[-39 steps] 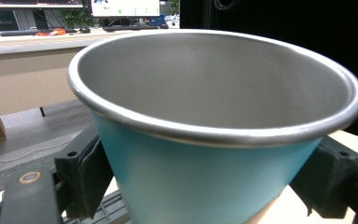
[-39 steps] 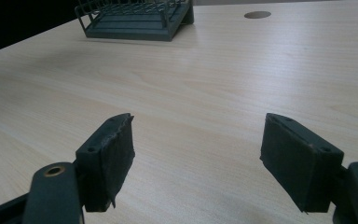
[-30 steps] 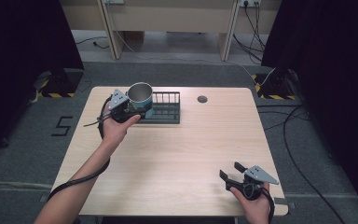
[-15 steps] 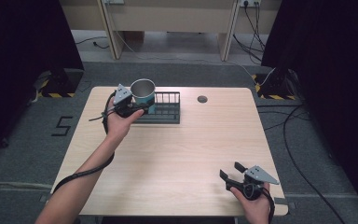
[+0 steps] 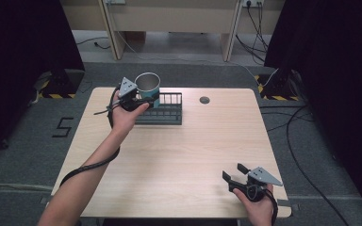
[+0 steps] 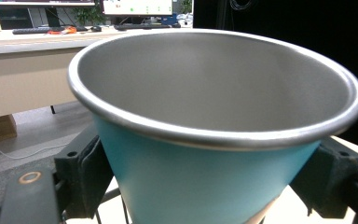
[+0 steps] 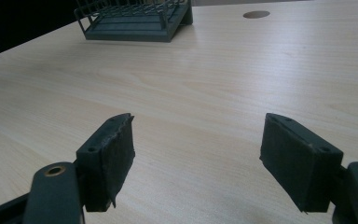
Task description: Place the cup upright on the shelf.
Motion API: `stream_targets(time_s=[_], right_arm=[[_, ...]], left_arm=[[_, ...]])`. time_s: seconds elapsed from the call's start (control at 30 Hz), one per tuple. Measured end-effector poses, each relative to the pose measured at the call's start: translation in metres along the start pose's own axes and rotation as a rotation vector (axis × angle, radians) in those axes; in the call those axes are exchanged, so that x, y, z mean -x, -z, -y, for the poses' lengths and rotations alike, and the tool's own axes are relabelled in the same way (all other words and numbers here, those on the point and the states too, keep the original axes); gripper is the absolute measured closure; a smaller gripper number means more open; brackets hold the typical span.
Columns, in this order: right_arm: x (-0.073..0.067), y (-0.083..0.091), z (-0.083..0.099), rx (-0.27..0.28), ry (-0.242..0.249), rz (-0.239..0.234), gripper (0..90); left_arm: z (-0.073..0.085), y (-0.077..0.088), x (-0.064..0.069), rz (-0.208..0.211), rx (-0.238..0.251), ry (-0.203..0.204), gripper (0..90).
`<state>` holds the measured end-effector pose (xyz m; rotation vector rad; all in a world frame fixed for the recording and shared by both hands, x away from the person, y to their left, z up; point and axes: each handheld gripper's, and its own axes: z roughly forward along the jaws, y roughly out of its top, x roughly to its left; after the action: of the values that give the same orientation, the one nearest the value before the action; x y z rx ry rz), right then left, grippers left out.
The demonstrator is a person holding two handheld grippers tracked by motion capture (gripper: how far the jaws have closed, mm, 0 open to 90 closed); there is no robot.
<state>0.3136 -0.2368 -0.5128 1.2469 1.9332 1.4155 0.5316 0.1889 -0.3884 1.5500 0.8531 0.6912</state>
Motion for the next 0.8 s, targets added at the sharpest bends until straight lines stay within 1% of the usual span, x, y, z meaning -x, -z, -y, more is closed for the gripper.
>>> stream_targets(time_s=[0.13, 0.23, 0.57, 0.8], right_arm=[[-0.001, 0.000, 0.000, -0.001, -0.001, -0.001, 26.5], [-0.001, 0.000, 0.000, -0.001, -0.002, -0.001, 26.5], [-0.001, 0.000, 0.000, 0.000, 0.001, -0.004, 26.6], [-0.001, 0.001, 0.000, 0.000, 0.001, -0.006, 26.6]], left_arm=[[0.001, -0.003, -0.001, -0.007, -0.006, 0.003, 16.3], [0.001, -0.007, -0.004, -0.020, -0.009, 0.014, 16.3], [0.004, -0.013, -0.008, -0.043, -0.028, 0.015, 16.3], [0.010, -0.020, -0.015, -0.061, -0.036, 0.030, 16.3]])
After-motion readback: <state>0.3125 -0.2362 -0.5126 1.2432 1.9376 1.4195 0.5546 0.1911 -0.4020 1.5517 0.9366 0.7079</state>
